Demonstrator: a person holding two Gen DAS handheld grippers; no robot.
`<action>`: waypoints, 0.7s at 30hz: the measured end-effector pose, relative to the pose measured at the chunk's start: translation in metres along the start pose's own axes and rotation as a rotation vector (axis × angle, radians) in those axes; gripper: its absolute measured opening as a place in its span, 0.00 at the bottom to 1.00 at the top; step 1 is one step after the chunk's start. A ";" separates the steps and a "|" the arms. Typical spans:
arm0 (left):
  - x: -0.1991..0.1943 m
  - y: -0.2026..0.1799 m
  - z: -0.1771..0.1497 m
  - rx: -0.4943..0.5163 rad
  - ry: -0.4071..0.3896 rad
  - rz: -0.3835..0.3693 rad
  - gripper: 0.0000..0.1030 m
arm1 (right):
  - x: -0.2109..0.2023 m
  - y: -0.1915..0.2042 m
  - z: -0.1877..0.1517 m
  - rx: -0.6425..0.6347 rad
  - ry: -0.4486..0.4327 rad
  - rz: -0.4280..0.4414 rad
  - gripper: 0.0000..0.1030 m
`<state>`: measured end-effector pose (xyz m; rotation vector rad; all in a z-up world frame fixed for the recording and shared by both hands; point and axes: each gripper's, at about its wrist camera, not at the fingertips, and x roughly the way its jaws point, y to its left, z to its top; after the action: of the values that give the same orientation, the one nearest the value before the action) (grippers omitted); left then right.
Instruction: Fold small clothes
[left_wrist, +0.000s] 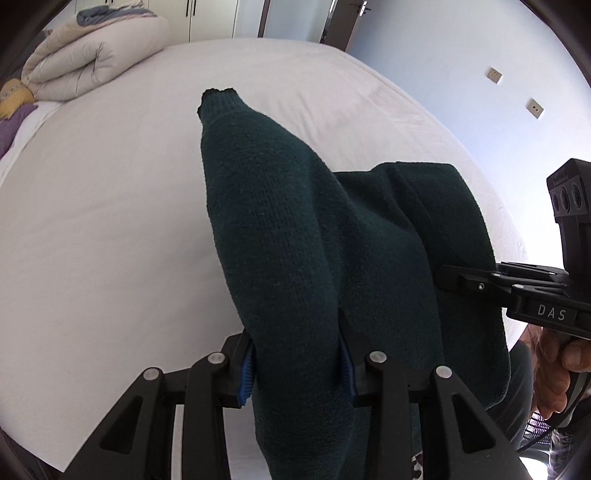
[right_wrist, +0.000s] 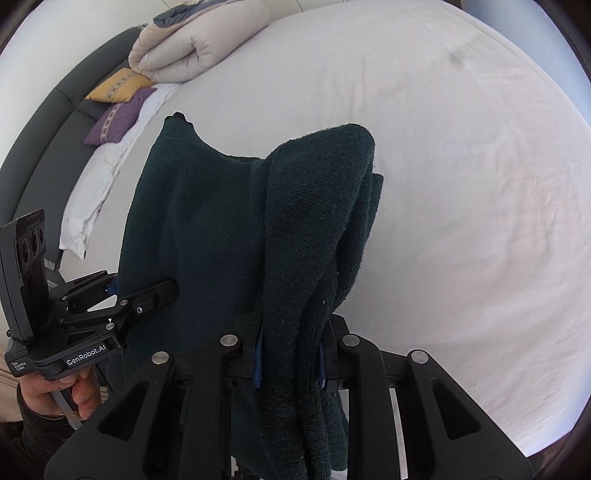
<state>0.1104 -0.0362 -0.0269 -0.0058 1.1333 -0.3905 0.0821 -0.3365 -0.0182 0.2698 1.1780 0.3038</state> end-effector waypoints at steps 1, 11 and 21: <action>0.014 0.002 -0.008 0.001 0.025 0.010 0.39 | 0.015 -0.002 -0.003 0.016 0.021 -0.009 0.19; 0.047 -0.004 -0.027 0.024 -0.004 0.079 0.50 | 0.079 0.003 -0.017 -0.017 0.018 -0.121 0.23; 0.027 0.035 -0.046 -0.164 -0.078 -0.020 0.68 | 0.060 -0.006 -0.007 0.132 -0.112 -0.033 0.44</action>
<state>0.0902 -0.0026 -0.0771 -0.1753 1.0859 -0.3121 0.0976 -0.3200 -0.0742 0.3778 1.0921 0.1802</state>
